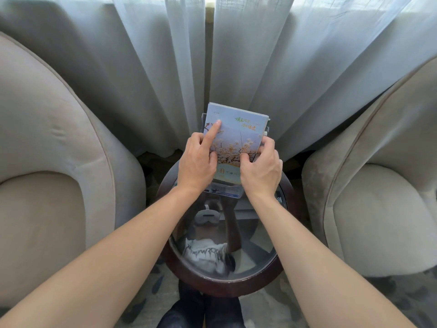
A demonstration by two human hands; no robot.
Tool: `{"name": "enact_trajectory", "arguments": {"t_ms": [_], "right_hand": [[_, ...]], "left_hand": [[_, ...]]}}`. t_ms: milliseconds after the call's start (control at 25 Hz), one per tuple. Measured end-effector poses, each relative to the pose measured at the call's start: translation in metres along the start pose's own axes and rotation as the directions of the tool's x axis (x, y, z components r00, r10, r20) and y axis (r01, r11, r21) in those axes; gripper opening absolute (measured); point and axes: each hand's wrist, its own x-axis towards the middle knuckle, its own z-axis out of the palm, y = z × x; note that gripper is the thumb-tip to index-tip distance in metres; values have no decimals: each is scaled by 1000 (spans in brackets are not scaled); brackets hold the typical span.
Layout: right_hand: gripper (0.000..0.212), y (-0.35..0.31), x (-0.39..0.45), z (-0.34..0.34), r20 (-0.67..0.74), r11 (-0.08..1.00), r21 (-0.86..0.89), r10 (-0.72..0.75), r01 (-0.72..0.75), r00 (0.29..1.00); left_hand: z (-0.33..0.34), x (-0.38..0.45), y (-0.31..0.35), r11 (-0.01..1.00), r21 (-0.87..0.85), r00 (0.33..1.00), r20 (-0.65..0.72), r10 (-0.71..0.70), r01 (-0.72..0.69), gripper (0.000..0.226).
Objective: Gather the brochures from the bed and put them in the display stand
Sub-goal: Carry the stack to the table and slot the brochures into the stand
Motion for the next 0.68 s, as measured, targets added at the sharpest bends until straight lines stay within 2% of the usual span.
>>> {"name": "enact_trajectory", "arguments": {"t_ms": [200,680], "right_hand": [[33,6,20,-5,62,997,71,-15,10,998],[35,31,-3,20,103,999,2,44,-44,994]], "left_hand": [[10,14,5,999,53,999,-32,16,-14,75],[24,-17,-23,999,36,998,58,5,-8,73]]}}
